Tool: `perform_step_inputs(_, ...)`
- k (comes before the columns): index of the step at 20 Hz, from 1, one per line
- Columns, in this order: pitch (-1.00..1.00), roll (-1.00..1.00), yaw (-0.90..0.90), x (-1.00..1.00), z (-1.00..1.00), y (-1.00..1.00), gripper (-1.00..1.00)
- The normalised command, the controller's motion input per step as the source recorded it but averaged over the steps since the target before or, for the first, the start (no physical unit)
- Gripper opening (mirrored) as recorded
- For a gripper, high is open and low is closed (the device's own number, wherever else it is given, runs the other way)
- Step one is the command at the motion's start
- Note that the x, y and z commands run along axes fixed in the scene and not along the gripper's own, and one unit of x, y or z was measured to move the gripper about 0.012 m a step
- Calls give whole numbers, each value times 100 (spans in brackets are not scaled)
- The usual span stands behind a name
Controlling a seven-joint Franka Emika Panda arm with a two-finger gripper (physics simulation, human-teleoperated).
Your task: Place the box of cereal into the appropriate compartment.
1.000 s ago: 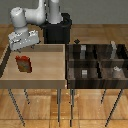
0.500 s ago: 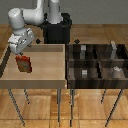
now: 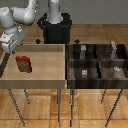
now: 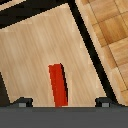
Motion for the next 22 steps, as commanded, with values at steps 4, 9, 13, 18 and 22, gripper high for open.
perform_step_inputs(4,0,0,0,0,0,25,100)
perform_step_inputs(9,0,0,0,-20,0,0,100)
perform_step_inputs(13,0,0,0,0,0,0,100)
perform_step_inputs(18,0,0,0,0,-20,0,100)
perform_step_inputs(22,0,0,0,0,-100,0,100)
